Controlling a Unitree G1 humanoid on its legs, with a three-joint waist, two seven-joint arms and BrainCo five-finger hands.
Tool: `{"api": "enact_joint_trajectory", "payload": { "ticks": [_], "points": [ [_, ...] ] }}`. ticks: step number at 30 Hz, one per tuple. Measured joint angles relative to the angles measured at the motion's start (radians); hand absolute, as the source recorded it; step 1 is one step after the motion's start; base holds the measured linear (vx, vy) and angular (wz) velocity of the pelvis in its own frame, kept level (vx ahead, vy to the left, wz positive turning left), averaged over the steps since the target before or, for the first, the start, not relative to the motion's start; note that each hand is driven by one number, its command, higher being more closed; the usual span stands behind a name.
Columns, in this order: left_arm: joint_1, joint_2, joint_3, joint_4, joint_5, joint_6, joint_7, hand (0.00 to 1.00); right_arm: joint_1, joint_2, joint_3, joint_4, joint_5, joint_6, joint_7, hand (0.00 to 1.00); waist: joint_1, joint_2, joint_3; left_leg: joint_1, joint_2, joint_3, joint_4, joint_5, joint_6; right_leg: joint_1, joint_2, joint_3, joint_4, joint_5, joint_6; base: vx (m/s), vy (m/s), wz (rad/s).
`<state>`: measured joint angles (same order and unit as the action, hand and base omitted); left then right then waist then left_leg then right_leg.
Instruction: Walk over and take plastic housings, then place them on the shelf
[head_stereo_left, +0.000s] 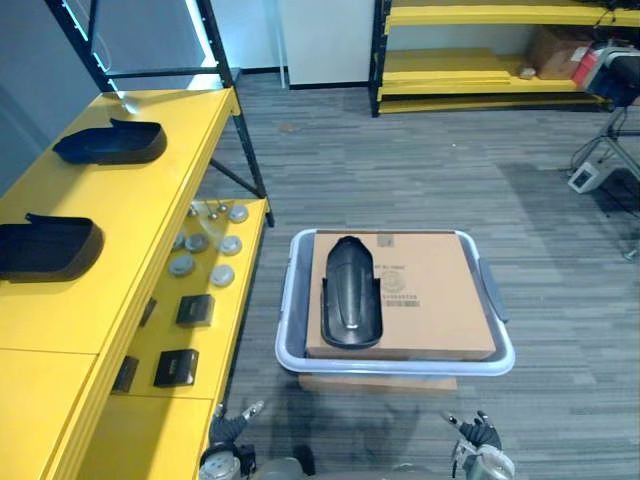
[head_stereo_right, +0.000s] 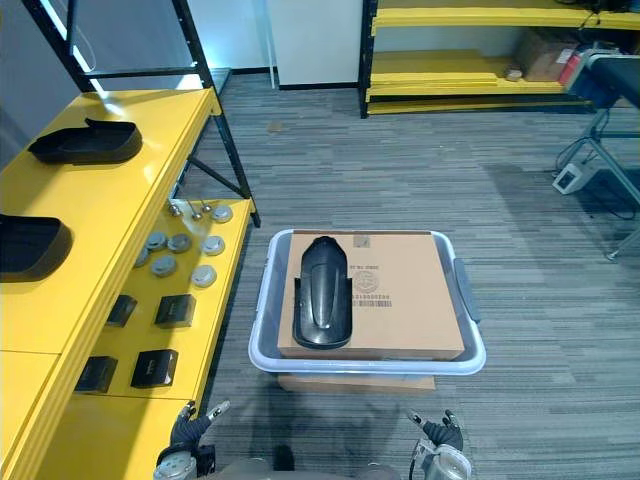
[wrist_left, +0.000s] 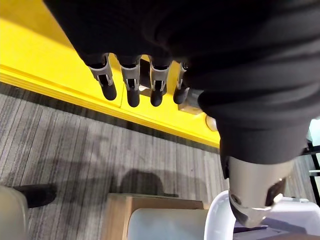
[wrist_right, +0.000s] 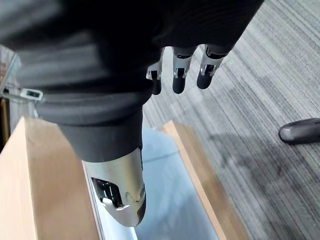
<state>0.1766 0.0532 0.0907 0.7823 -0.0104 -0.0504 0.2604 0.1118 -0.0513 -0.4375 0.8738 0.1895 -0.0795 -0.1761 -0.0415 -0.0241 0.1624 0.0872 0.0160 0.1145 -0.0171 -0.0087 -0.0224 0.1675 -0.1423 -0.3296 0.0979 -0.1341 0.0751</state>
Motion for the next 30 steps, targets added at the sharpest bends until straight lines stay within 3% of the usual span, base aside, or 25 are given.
{"api": "enact_joint_trajectory", "payload": {
  "ticks": [5, 10, 16, 23, 27, 30],
  "points": [
    [0.003, 0.0, 0.003, -0.001, 0.0, 0.001, -0.003, 0.0, 0.014, -0.03, -0.095, -0.168, 0.013, 0.001, -0.041, 0.0, -0.003, -0.006, -0.002, 0.018, -0.007, 0.009, -0.058, 0.031, 0.013, -0.009, -0.003, 0.018, -0.019, 0.024, 0.005, -0.05, 0.024, -0.08],
    [0.017, 0.001, 0.003, -0.002, 0.0, 0.0, -0.019, 0.0, 0.0, -0.091, -0.092, -0.554, -0.01, -0.026, -0.094, 0.0, -0.006, -0.013, -0.008, 0.012, -0.032, 0.013, -0.078, 0.042, 0.023, -0.026, -0.021, 0.041, -0.034, 0.031, 0.018, -0.06, 0.055, -0.03],
    [0.043, 0.011, -0.001, -0.004, -0.005, -0.004, -0.019, 0.0, -0.059, -0.115, 0.066, -0.819, -0.115, -0.068, -0.125, 0.0, -0.001, -0.024, -0.017, -0.014, -0.038, -0.01, -0.077, 0.051, 0.031, -0.034, -0.017, 0.027, -0.056, 0.034, 0.023, 0.0, 0.006, 0.1],
    [0.039, 0.011, -0.022, -0.013, 0.002, -0.025, -0.02, 0.0, -0.229, -0.114, 0.293, -0.743, -0.283, -0.069, -0.122, 0.0, 0.018, -0.014, -0.019, -0.095, -0.046, -0.071, -0.076, 0.066, 0.038, -0.065, -0.013, -0.028, -0.079, 0.041, 0.021, 0.06, -0.018, 0.26],
    [0.034, 0.012, -0.037, -0.045, 0.003, -0.03, -0.017, 0.0, -0.313, -0.112, 0.341, -0.586, -0.347, -0.044, -0.123, 0.0, 0.057, -0.014, -0.002, -0.113, -0.043, -0.101, -0.072, 0.066, 0.038, -0.064, -0.006, -0.032, -0.086, 0.056, 0.006, 0.07, -0.003, 0.3],
    [0.017, 0.011, -0.048, -0.051, 0.003, -0.037, -0.016, 0.0, -0.384, -0.105, 0.361, -0.475, -0.382, -0.017, -0.123, 0.0, 0.062, -0.012, 0.036, -0.146, -0.044, -0.142, -0.052, 0.066, 0.038, -0.066, -0.009, -0.063, -0.085, 0.06, 0.006, 0.03, -0.007, 0.38]
  ]
}}
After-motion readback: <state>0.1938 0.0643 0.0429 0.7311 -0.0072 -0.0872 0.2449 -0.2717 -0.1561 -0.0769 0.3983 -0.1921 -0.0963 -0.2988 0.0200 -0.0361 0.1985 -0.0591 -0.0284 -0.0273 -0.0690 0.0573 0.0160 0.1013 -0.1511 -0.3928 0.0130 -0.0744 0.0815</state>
